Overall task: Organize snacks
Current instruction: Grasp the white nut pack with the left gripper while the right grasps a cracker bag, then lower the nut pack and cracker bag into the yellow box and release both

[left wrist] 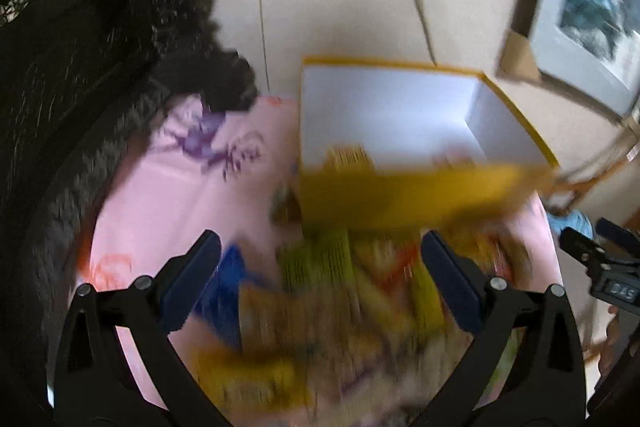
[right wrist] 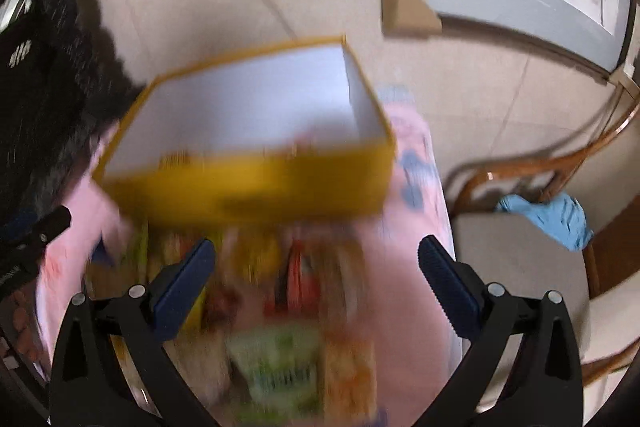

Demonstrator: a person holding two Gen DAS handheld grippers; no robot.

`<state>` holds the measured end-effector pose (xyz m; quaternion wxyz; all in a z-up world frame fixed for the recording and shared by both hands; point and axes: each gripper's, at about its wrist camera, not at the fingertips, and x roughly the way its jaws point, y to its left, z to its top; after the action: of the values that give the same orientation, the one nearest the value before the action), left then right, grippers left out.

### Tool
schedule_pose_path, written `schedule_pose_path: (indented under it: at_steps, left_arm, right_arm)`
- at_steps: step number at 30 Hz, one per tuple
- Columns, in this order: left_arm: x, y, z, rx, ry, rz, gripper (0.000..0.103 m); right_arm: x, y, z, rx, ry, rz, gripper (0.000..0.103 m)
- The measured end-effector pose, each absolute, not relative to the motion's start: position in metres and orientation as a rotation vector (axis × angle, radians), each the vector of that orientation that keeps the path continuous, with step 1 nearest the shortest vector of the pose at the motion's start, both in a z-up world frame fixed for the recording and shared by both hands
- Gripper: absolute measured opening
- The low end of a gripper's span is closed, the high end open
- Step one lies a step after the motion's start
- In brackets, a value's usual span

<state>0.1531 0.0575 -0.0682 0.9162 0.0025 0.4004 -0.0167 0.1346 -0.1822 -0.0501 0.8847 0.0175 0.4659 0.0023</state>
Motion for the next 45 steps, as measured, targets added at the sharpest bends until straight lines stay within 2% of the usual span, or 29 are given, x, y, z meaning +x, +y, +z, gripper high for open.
schedule_pose_path:
  at_steps: [8,13,17,18,19,20,26,31,42,45]
  left_arm:
    - [0.1,0.014,-0.102,0.038,0.874,-0.186,0.101]
    - [0.104,-0.035,-0.123,0.201,0.912,-0.252,0.101]
    - [0.121,-0.049,-0.15,0.225,0.984,-0.271,0.1]
    - [0.123,-0.049,-0.156,0.225,1.005,-0.268,0.095]
    - [0.127,-0.049,-0.165,0.217,1.045,-0.279,0.074]
    - [0.129,-0.049,-0.17,0.187,1.079,-0.316,0.057]
    - [0.123,-0.062,-0.161,0.266,1.061,-0.306,0.039]
    - [0.116,-0.055,-0.147,0.255,1.044,-0.302,0.038]
    - [0.093,-0.041,-0.077,0.228,0.885,-0.263,0.038]
    - [0.091,-0.033,-0.053,0.232,0.794,-0.204,0.038]
  right_arm:
    - [0.093,-0.211,-0.101,0.085,1.089,-0.01,0.102]
    - [0.101,-0.21,-0.134,0.08,1.149,0.017,0.102]
    - [0.112,-0.211,-0.154,0.066,1.18,0.014,0.102]
    - [0.112,-0.21,-0.157,0.067,1.178,0.02,0.091]
    - [0.11,-0.208,-0.154,0.06,1.162,0.029,0.065]
    - [0.11,-0.205,-0.152,0.066,1.17,0.061,0.047]
    - [0.103,-0.21,-0.141,0.141,1.197,-0.008,0.046]
    - [0.09,-0.212,-0.113,0.151,1.145,-0.002,0.046]
    - [0.079,-0.2,-0.021,0.137,0.93,0.058,0.046]
    - [0.082,-0.196,0.0,0.138,0.887,0.074,0.046]
